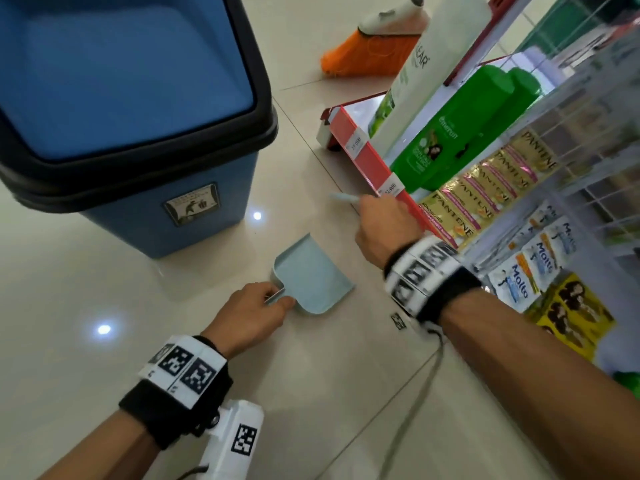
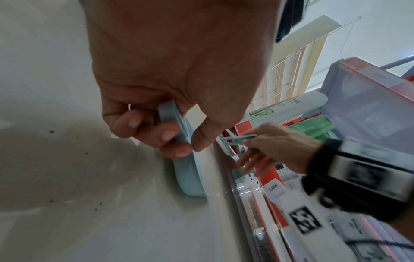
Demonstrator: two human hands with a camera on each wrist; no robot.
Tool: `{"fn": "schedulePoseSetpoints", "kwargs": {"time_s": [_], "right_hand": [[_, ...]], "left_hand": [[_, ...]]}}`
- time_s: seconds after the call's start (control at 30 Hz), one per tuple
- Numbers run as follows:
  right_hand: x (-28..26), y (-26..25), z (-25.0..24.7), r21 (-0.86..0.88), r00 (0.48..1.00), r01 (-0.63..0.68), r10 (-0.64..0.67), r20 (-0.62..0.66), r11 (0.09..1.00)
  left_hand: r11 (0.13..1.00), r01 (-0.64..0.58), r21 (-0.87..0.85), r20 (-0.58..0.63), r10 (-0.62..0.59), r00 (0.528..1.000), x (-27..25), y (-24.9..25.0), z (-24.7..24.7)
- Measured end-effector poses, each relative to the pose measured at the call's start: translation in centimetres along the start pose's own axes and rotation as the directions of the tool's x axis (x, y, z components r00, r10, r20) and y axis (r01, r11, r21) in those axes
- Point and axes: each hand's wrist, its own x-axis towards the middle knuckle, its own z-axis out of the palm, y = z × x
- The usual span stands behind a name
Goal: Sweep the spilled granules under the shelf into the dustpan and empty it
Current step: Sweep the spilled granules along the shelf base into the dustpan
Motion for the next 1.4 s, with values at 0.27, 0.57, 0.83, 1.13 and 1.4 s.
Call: {"fn": "schedulePoseSetpoints", "kwargs": {"time_s": [0.27,0.57,0.83,1.13,1.4], "right_hand": [[-0.7,3.6,3.7,-0.006,0.985,-0.075,0.075,0.155,0.997],[-11.8,8.6,2.7,-0.112,0.972,0.035,-0.008,0.236,0.993],[-5.3,5.6,1.8,-0.026,1.000,-0.008,0.008,0.030,1.000],[-9.2,10.0,3.4,0.079,0.963,0.070,-0.088,0.256,0.994],[-10.1,9.1,0.3,0.153,0.982,0.123,-0.142,0.122,0.981]], "left_hand": [[0.999,0.027,0.030,0.015,-0.027,1.000,-1.7,-0.8,0.2],[0.992,-0.023,0.128,0.052,0.017,0.999,-1.8,0.0,1.5],[0.990,-0.049,0.132,0.095,0.036,0.995,-2.4,0.8,2.6],[0.993,-0.044,0.112,0.086,0.034,0.996,-3.0,0.5,1.6],[0.996,-0.044,0.073,0.129,0.035,0.991,-3.3,0.9,2.0]]}}
